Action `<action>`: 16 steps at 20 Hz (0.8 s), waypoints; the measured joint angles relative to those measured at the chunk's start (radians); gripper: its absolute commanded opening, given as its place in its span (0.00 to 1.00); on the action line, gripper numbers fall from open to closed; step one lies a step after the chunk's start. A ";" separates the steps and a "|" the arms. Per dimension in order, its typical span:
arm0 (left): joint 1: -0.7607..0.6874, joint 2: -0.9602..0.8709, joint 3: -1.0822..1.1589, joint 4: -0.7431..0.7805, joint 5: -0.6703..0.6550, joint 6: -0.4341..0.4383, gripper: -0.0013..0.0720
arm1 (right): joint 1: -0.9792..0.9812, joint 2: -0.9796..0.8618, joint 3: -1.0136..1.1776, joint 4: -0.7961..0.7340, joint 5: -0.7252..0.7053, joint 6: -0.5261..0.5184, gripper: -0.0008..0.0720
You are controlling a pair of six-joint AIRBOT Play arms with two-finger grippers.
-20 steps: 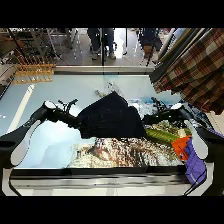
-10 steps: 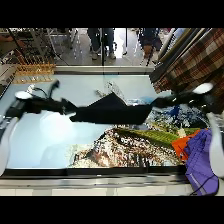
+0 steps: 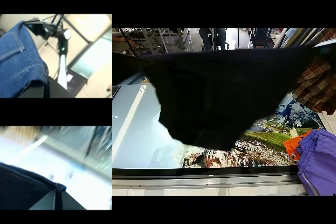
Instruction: Fold the clothes and pants, and hang the long-sleeved shirts on hangers.
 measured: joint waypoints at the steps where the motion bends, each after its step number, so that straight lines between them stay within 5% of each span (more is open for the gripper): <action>1: 0.000 0.027 0.003 -0.022 0.000 -0.003 0.05 | 0.000 0.047 0.009 -0.017 -0.031 0.002 0.05; 6: -0.015 0.051 -0.009 0.138 0.107 -0.026 0.05 | 0.001 0.095 -0.019 -0.086 -0.101 0.021 0.05; 12: -0.144 -0.199 -0.188 0.539 0.389 -0.066 0.06 | 0.093 -0.276 -0.297 -0.134 -0.165 0.055 0.06; 13: -0.158 -0.266 -0.208 0.567 0.463 -0.072 0.15 | 0.114 -0.371 -0.323 -0.131 -0.241 0.072 0.08; 14: -0.166 -0.340 -0.221 0.569 0.546 -0.082 0.46 | 0.129 -0.461 -0.331 -0.127 -0.318 0.102 0.44; 15: -0.165 -0.405 -0.226 0.550 0.623 -0.087 0.64 | 0.138 -0.555 -0.320 -0.117 -0.406 0.136 0.86; 16: -0.156 -0.468 -0.223 0.510 0.690 -0.082 0.64 | 0.143 -0.638 -0.288 -0.082 -0.483 0.170 0.88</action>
